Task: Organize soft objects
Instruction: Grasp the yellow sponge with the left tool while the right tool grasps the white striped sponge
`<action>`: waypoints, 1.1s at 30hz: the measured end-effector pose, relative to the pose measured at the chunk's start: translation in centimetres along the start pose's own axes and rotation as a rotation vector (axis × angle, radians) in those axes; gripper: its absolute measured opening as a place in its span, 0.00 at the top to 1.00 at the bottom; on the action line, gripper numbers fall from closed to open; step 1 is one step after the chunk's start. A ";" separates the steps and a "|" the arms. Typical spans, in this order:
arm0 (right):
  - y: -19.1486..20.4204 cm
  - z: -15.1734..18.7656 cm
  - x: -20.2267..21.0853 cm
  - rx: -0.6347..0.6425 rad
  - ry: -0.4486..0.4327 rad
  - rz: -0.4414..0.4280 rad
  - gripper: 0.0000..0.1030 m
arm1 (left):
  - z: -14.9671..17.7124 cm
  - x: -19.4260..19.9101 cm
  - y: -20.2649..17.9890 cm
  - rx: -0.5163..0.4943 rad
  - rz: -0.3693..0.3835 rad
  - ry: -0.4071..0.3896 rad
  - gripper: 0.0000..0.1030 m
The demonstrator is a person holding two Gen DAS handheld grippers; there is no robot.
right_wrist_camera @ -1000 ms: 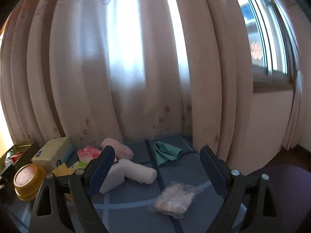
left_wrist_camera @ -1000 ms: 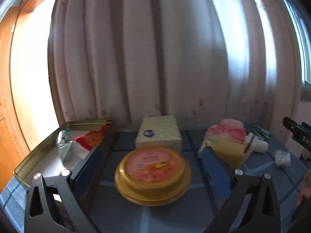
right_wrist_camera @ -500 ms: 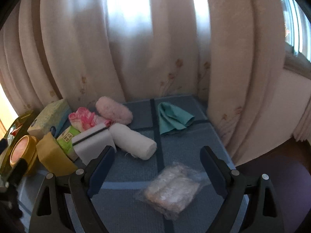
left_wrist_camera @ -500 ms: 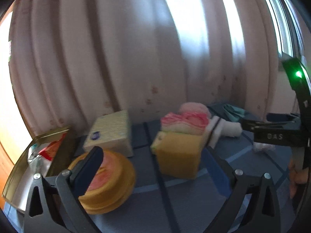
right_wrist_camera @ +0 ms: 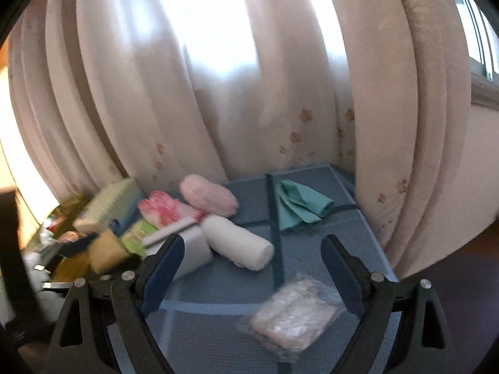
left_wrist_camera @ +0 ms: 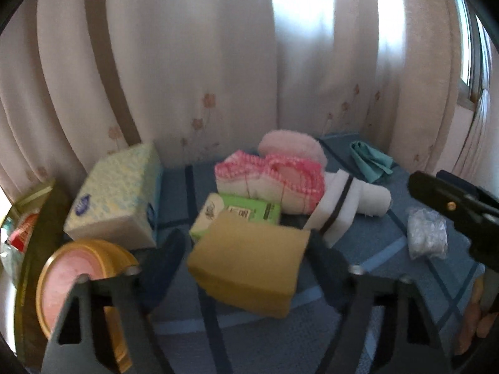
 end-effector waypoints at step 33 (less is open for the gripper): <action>7.4 2.5 -2.8 -0.045 0.028 -0.047 0.61 | 4.4 10.9 4.5 0.214 -0.039 -0.423 0.46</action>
Point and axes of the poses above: each gripper's, at about its wrist camera, not at the fingertips, and x roughly against the way its jaws point, y to its left, z to its underside, the point moved 3 cm from there along -x, roughly the way its jaws point, and after that the axes turned 8 degrees about -x, right-handed, at the moved point
